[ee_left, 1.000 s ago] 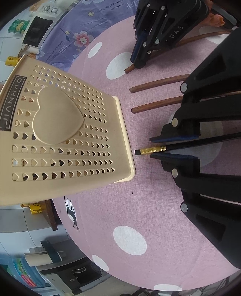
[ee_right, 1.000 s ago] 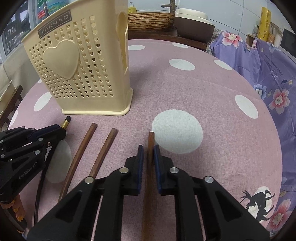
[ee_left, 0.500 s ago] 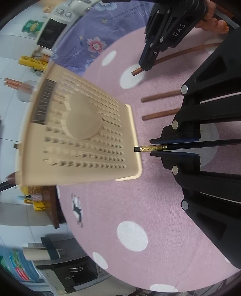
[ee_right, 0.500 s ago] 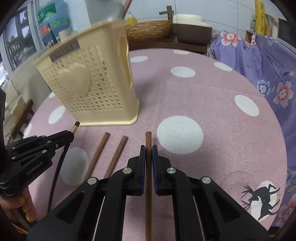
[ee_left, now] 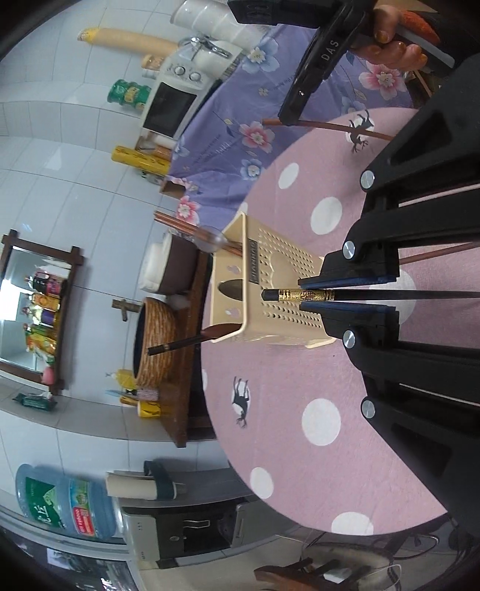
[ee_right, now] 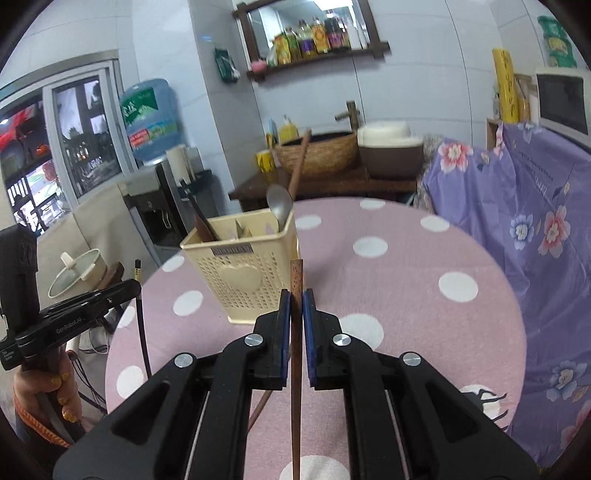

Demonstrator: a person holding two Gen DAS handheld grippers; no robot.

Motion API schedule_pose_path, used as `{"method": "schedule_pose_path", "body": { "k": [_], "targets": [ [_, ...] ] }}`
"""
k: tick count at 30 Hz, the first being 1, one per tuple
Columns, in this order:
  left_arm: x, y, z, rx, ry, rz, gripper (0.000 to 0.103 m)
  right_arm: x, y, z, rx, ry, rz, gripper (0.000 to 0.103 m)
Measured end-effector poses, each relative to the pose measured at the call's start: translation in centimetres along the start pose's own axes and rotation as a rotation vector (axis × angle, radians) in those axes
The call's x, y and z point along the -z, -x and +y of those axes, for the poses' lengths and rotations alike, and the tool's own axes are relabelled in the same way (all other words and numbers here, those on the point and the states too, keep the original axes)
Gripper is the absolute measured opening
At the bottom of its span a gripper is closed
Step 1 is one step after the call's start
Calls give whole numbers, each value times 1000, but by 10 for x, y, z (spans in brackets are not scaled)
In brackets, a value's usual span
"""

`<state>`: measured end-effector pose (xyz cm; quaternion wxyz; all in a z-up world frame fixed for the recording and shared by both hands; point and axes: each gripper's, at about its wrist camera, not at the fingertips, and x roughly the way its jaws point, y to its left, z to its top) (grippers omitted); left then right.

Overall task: Organize utensils
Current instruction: 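Carry both chopsticks up over the basket with both grippers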

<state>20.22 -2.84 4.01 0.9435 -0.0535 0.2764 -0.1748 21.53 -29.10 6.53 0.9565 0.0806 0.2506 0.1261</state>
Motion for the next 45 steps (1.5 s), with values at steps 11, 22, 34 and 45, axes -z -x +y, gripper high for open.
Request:
{"method": "schedule_pose_path", "body": {
  "k": [11, 22, 34, 45],
  "targets": [
    [-6, 30, 2, 23, 19, -74, 8, -6, 26, 12, -18, 17, -53, 8],
    [-11, 30, -1, 27, 17, -94, 8, -9, 29, 14, -14, 12, -65, 8],
    [-45, 31, -2, 59, -3, -115, 8, -46, 27, 27, -51, 41, -105, 8],
    [-157, 44, -1, 87, 16, -220, 8, -166, 21, 61, -57, 75, -243, 8]
  ]
}}
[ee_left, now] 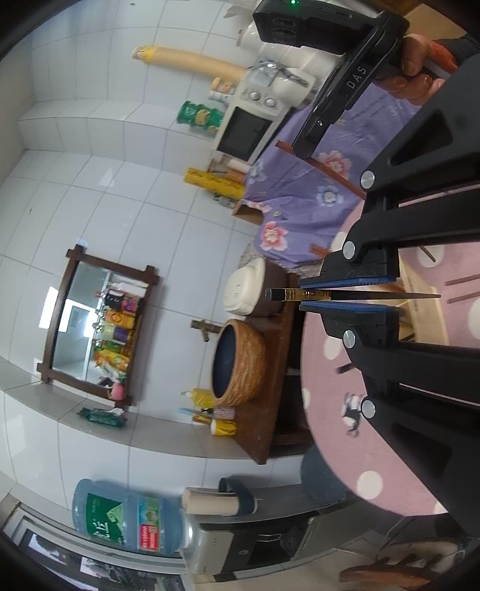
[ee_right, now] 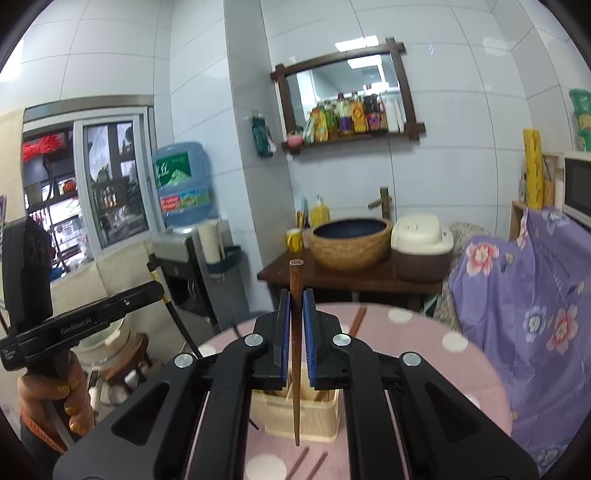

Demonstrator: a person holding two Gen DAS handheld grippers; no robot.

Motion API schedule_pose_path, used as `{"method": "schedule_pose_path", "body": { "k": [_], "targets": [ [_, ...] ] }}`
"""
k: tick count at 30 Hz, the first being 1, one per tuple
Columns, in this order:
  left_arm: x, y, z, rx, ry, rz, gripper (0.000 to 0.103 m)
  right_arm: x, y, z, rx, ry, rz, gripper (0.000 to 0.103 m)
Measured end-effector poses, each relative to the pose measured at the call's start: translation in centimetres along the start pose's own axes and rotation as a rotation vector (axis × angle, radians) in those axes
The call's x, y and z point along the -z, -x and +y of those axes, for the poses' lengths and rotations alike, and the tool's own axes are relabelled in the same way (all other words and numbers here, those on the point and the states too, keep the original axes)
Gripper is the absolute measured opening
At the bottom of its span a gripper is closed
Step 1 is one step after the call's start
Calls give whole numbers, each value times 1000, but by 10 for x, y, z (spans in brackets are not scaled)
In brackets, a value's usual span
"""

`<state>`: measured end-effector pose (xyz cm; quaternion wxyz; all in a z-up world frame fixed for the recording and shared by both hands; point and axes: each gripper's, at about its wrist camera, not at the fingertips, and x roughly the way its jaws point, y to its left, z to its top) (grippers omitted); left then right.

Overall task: Organize utensils
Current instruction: 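Carry both chopsticks up over the basket with both grippers, then open the left gripper to drop the black chopstick while the right gripper drops the brown chopstick into the basket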

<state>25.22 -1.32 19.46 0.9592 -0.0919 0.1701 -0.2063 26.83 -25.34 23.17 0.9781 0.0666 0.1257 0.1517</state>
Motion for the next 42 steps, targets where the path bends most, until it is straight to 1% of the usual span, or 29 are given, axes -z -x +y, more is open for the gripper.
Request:
{"method": "schedule_pose_path", "body": {
  "k": [3, 6, 8, 12, 16, 19, 23, 25, 28, 31, 32, 34, 35, 36, 37, 38, 39, 40, 41, 42],
  "targets": [
    [-19, -8, 1, -22, -3, -27, 8, -20, -11, 0, 16, -14, -40, 8],
    [-20, -20, 3, -58, -13, -37, 8, -21, -26, -3, 53, -17, -55, 8],
    [-10, -32, 5, -79, -16, -24, 8, -12, -36, -7, 73, -22, -44, 8],
    [17, -53, 16, -91, 15, 11, 8, 21, -62, -18, 100, -45, 17, 8],
    [45, -69, 23, -111, 24, 55, 8, 50, -74, -27, 107, -72, 71, 8],
    [63, -81, 27, -109, 33, 103, 8, 66, -82, -31, 110, -80, 102, 8],
    [83, -93, 34, -118, 52, 152, 8, 81, -90, -35, 118, -89, 129, 8],
    [89, -98, 38, -118, 61, 170, 8, 86, -90, -36, 126, -90, 130, 8],
    [94, -98, 38, -136, 45, 159, 8, 92, -94, -38, 123, -95, 144, 8],
    [94, -95, 39, -114, 59, 157, 8, 96, -92, -37, 124, -87, 131, 8],
    [95, -96, 39, -111, 61, 162, 10, 98, -90, -36, 119, -83, 128, 8],
    [98, -93, 39, -113, 59, 163, 25, 101, -85, -34, 113, -80, 127, 8],
    [100, -89, 39, -113, 62, 159, 43, 103, -82, -33, 114, -78, 127, 9],
    [102, -86, 38, -113, 65, 152, 51, 104, -79, -32, 118, -77, 127, 10],
    [105, -82, 38, -114, 65, 142, 52, 106, -76, -32, 122, -80, 130, 12],
    [109, -78, 37, -119, 61, 138, 54, 109, -74, -33, 127, -83, 136, 17],
    [116, -72, 36, -127, 56, 138, 57, 113, -71, -34, 130, -89, 147, 21],
    [122, -69, 35, -127, 53, 144, 59, 118, -69, -35, 132, -96, 157, 30],
    [129, -66, 35, -126, 52, 154, 62, 121, -67, -36, 137, -99, 165, 36],
    [136, -64, 34, -128, 51, 164, 64, 128, -64, -37, 148, -96, 177, 36]
  ]
}}
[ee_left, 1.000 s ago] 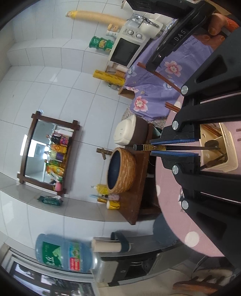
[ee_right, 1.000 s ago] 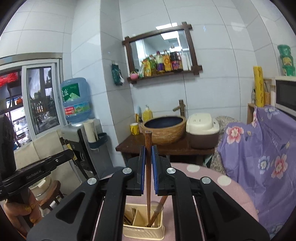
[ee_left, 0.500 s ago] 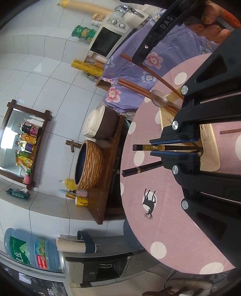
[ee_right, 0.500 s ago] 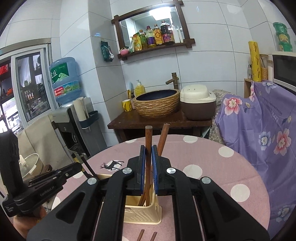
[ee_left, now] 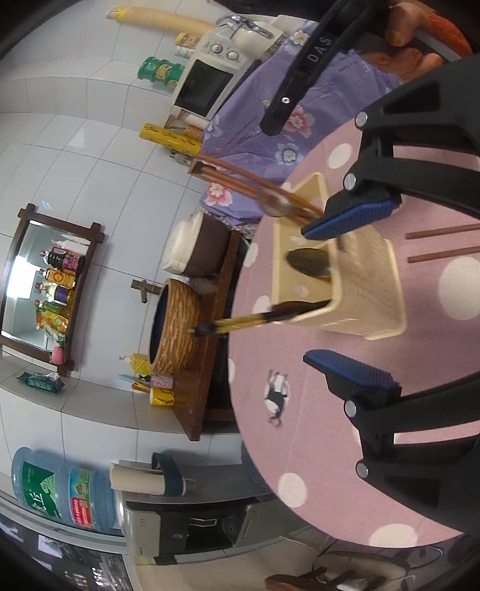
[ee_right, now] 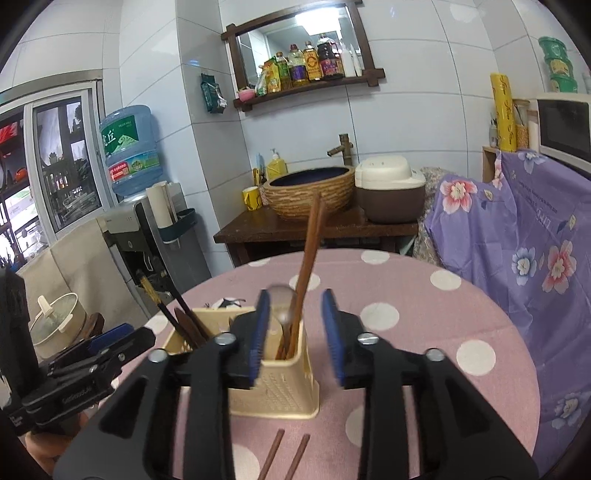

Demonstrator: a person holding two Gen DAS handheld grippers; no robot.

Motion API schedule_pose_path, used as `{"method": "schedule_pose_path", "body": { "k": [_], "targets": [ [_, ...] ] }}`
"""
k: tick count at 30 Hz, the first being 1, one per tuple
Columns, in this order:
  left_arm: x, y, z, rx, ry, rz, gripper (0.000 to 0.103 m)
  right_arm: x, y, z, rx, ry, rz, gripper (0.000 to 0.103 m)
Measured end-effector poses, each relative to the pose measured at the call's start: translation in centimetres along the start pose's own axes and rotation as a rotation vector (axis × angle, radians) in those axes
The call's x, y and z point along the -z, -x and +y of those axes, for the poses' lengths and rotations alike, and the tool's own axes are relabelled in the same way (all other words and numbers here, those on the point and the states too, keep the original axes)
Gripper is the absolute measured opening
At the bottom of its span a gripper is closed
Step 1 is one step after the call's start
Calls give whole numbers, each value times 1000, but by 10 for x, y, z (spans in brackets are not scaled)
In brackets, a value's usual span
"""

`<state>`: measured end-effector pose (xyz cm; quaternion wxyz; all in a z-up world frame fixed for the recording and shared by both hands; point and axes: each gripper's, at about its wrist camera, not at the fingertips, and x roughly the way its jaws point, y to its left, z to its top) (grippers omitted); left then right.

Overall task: Organize utensils
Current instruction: 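Open the left gripper to drop the black chopstick while the right gripper drops the brown chopstick into the basket, then close the right gripper on a brown chopstick while the left gripper moves toward another brown chopstick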

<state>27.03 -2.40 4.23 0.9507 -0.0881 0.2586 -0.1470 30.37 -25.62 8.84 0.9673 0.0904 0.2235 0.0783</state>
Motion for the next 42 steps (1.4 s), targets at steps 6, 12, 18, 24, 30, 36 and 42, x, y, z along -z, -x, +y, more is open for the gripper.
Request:
{"method": "schedule_pose_path", "body": {
  "k": [6, 12, 18, 24, 30, 36, 42],
  "targets": [
    [46, 3, 11, -67, -3, 68, 72, 57, -12, -1, 78, 31, 161, 37],
    [86, 0, 22, -176, -31, 131, 72, 120, -38, 6, 88, -9, 362, 37],
    [96, 5, 34, -208, -19, 146, 72, 151, -54, 17, 119, -35, 439, 35],
    [98, 9, 35, -201, -13, 145, 72, 168, -65, 28, 156, -2, 495, 27],
    [102, 5, 33, -180, 2, 167, 72, 170, -61, 34, 185, 59, 477, 15],
    [105, 0, 23, -159, -18, 186, 72, 169, -56, 18, 120, 35, 487, 8],
    [109, -7, 10, -126, -41, 220, 72, 169, -41, -18, 140, -8, 477, 8]
  ]
}}
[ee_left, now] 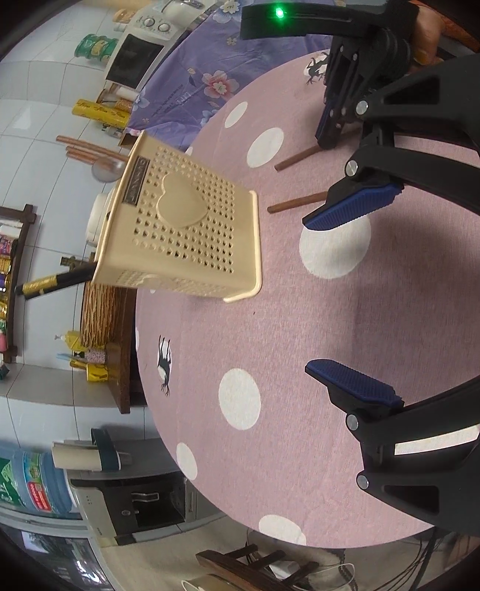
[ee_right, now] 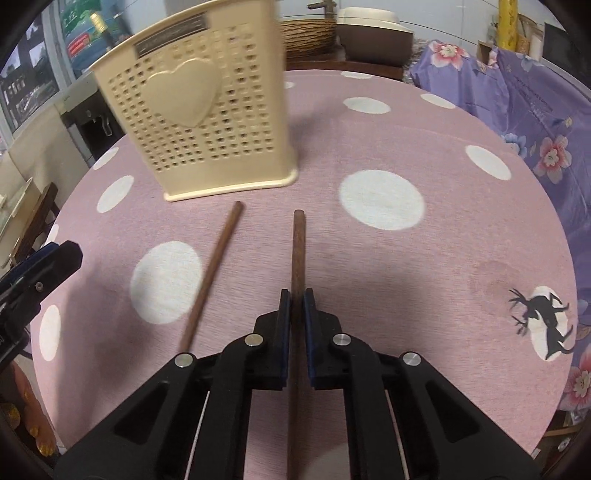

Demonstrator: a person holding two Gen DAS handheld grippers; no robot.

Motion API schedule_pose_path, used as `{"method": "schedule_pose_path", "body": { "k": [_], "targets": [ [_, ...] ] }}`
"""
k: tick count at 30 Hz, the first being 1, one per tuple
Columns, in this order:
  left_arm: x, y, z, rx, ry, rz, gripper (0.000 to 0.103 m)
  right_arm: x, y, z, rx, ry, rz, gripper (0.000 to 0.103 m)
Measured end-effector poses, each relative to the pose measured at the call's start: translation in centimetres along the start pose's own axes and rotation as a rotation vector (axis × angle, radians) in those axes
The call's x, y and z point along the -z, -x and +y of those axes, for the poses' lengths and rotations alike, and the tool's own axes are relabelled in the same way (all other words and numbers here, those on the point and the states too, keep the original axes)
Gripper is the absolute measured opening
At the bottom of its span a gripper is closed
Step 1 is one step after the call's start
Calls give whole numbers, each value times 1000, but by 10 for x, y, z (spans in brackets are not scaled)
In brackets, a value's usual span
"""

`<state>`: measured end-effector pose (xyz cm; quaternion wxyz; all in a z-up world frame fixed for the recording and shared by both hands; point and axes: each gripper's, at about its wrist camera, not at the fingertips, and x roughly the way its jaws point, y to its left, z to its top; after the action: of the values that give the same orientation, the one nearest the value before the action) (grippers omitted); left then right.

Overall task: Organize utensils
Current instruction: 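Close the right gripper on a brown chopstick while the left gripper moves toward another brown chopstick, then close the left gripper on the last brown chopstick while the right gripper holds its chopstick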

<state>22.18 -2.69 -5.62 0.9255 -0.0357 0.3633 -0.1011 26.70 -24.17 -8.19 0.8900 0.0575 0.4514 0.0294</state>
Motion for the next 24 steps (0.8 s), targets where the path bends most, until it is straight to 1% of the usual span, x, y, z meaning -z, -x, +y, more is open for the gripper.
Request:
{"method": "schedule_pose_path", "body": {
  "k": [3, 7, 10, 11, 14, 18, 20, 24],
  "targets": [
    [2, -6, -12, 28, -18, 24, 71, 2, 4, -20, 11, -23, -10, 8],
    [4, -17, -34, 74, -69, 70, 69, 3, 6, -34, 10, -41, -20, 8],
    [8, -28, -51, 101, -106, 108, 63, 3, 6, -39, -20, -58, -29, 8],
    [8, -32, -55, 106, -115, 120, 59, 3, 6, -40, -28, -62, -30, 8],
    [9, -45, -64, 104, -140, 149, 52, 3, 10, -44, -50, -78, -49, 8],
    [3, -58, -67, 111, -128, 174, 44, 0, 12, -50, -54, -93, -61, 8],
    [0, -64, -71, 107, -130, 185, 42, -1, 13, -52, -56, -98, -62, 8],
    [-4, -75, -80, 82, -155, 186, 41, -1, 13, -53, -52, -95, -65, 8]
  ]
}}
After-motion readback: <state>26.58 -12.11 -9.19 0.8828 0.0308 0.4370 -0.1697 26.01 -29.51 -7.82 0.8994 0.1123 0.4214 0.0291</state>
